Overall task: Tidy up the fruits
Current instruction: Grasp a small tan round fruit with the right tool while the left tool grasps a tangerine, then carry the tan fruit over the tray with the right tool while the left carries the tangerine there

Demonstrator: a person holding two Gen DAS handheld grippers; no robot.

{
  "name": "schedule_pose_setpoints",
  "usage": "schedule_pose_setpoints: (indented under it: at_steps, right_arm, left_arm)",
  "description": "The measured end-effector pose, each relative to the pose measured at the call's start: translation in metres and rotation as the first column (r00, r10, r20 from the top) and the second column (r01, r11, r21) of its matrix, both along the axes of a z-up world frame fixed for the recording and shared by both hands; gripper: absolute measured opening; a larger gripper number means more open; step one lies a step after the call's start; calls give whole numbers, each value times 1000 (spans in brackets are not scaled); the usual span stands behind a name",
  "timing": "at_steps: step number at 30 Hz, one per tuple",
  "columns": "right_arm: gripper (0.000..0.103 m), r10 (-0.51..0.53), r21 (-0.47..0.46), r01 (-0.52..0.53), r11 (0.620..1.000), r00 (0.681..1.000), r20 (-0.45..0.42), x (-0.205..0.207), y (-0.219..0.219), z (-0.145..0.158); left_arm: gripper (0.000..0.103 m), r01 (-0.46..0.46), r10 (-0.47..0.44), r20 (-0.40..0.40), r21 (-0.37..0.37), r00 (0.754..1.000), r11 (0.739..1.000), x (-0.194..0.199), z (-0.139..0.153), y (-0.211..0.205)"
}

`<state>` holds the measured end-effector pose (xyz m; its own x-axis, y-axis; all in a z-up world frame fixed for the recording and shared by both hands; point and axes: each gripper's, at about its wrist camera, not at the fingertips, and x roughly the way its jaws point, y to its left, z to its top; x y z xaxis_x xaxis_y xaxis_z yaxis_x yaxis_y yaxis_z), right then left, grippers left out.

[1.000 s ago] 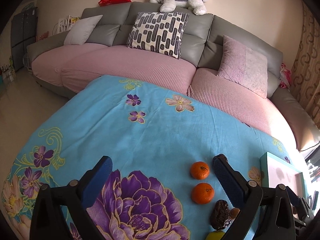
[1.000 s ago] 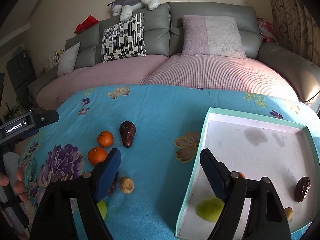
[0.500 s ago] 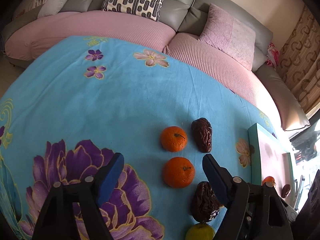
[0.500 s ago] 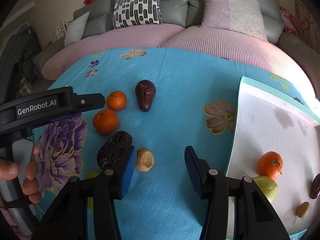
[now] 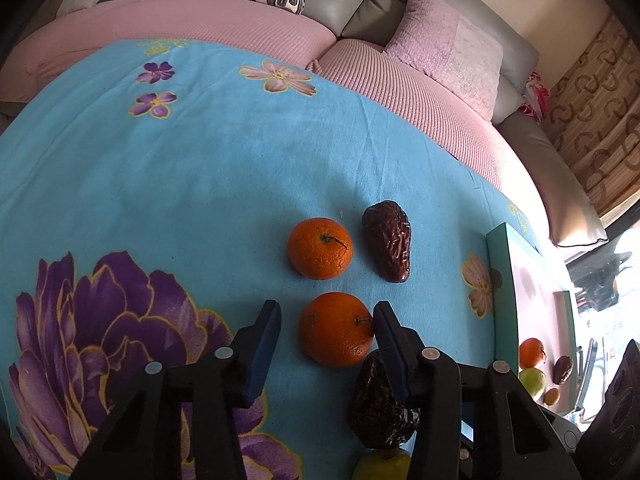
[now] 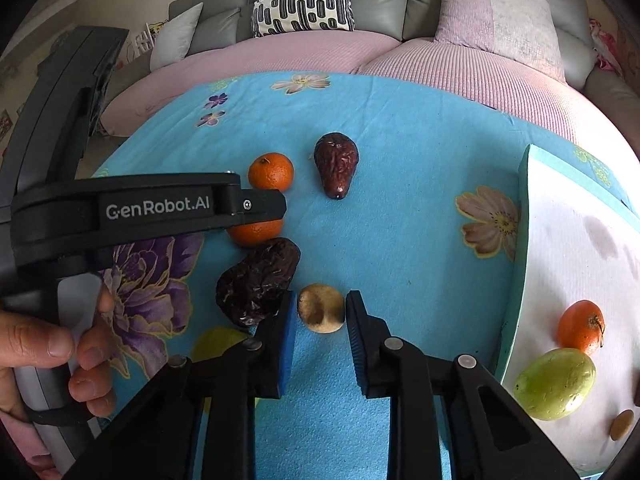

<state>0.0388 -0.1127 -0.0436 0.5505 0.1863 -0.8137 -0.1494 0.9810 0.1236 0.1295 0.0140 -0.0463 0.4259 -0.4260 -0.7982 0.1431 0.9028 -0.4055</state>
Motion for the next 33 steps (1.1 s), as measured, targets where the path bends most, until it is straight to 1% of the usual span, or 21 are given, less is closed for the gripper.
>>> schedule_pose_setpoints:
  at_steps: [2,3,7,16,20,22,25,29,33]
  right_arm:
    - [25,1,2,-1,1000,1000,4,-1,0,1]
    - [25,0,-1,0,1000,1000,8,-2,-1,2]
    - [25,-22,-4,22,1000,1000,5,0,-6,2]
    - [24,-127,-32,128,991,992,9,5,-33,3]
    - [24,-136,-45,136,990,991,21,5,-35,5]
    - [24,-139,-35,139,990,990,23,5,-37,6]
    - [24,-143,-28,144,989,989,39,2,-40,9]
    - [24,-147,-12,148,989,987,71,-1,-44,18]
    - [24,-157,-1,159,987,981,117,-7,-47,29]
  left_arm:
    - [41,8,-8,-6,-23,1000,1000,1,0,1]
    - [40,12,-12,-9,-32,1000,999,1,-1,1]
    - [40,16,-17,-6,-24,1000,1000,1,-1,-1]
    - [40,21,-21,-9,-13,1000,1000,2,-3,-3]
    - [39,21,-21,-7,-8,1000,1000,2,-3,-5]
    - [39,18,-18,-5,-7,1000,1000,2,-3,-5]
    - [39,8,-8,2,-1,1000,1000,1,-1,-6]
    - [39,-8,8,16,27,1000,1000,0,3,-7]
    - [39,-33,31,55,44,998,999,-4,15,-2]
